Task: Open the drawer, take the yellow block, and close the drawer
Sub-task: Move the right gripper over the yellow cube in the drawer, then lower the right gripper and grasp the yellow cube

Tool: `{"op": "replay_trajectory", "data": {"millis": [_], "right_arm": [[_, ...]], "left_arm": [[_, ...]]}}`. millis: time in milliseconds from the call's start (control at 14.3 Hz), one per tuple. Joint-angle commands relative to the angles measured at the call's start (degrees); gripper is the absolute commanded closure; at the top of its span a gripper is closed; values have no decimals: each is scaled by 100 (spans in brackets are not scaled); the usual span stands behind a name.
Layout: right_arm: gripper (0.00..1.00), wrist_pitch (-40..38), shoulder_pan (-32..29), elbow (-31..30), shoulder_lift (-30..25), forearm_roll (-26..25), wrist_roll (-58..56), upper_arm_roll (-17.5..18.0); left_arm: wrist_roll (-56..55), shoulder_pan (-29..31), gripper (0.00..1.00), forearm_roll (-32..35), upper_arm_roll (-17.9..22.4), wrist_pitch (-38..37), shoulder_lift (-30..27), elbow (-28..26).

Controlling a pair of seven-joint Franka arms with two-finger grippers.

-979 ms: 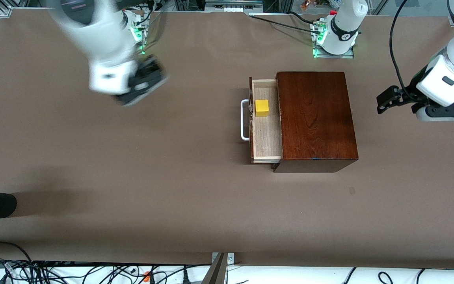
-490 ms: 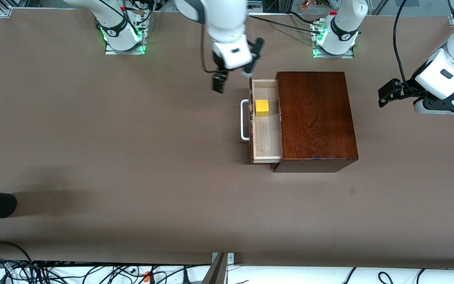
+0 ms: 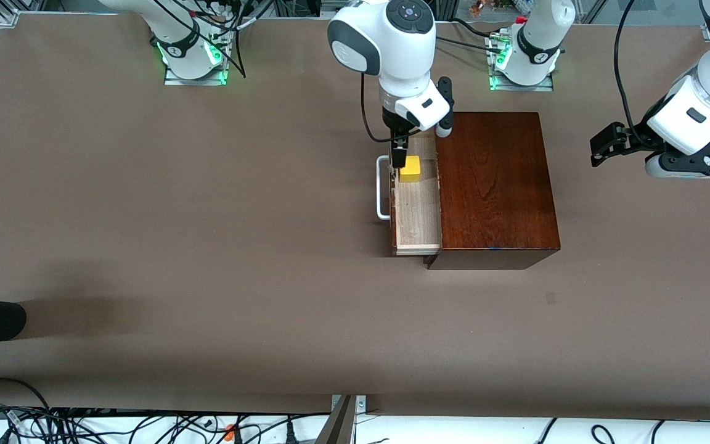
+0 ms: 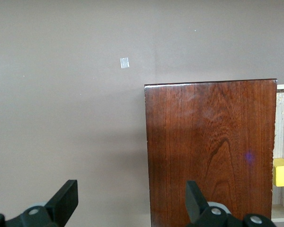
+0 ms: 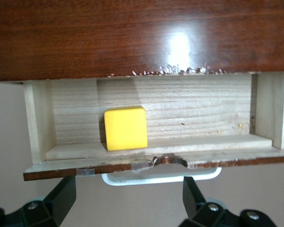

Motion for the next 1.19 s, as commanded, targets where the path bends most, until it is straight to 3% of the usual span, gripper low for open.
{"op": "replay_trajectory", "data": {"millis": [0, 1119], "right_arm": [[0, -40, 46, 239, 209, -8, -275, -42], [0, 989, 195, 300, 886, 1, 59, -68]], "left_arm": [[124, 48, 0, 69, -43, -46, -102, -74], [116, 39, 0, 69, -43, -46, -102, -65]]}}
